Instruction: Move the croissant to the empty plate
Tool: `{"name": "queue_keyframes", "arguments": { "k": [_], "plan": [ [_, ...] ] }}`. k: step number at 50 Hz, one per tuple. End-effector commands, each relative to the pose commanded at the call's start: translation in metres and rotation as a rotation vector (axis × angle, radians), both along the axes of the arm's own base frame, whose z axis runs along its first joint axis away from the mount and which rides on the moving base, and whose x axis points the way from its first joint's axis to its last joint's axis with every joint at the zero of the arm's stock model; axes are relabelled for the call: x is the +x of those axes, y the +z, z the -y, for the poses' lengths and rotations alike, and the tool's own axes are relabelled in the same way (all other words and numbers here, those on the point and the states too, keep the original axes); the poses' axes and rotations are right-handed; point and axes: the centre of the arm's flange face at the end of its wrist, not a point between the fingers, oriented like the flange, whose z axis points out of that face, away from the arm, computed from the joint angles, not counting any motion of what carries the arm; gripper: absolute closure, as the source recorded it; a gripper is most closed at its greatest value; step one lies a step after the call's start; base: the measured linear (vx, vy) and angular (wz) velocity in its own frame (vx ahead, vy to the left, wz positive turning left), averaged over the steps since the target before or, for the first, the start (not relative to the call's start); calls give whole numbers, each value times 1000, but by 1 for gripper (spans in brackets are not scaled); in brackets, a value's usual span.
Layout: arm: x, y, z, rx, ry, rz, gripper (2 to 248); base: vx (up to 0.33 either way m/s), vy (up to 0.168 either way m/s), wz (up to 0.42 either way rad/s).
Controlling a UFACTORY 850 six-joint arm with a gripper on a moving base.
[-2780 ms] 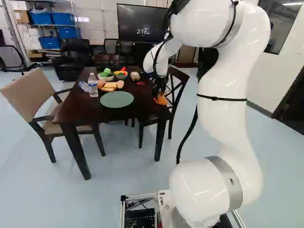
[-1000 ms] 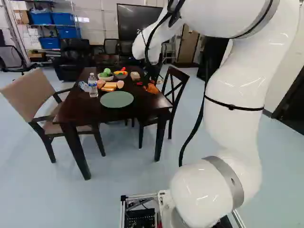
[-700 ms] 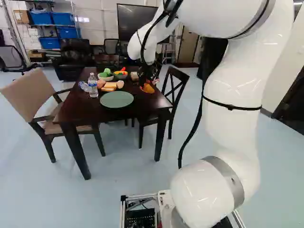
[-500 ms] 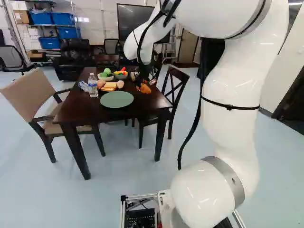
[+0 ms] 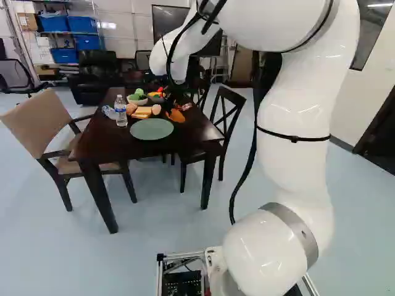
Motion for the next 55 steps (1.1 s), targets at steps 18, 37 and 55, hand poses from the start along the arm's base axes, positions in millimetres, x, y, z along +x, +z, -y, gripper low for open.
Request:
{"name": "queue_keyframes", "arguments": {
  "k": [18, 37, 55],
  "plan": [
    [4, -1, -35, 56, 7, -15, 130, 0, 0, 0],
    [16, -3, -56, 82, 7, -25, 130, 0, 0, 0],
    [21, -21, -58, 71, 6, -50, 130, 0, 0, 0]
  ]
}}
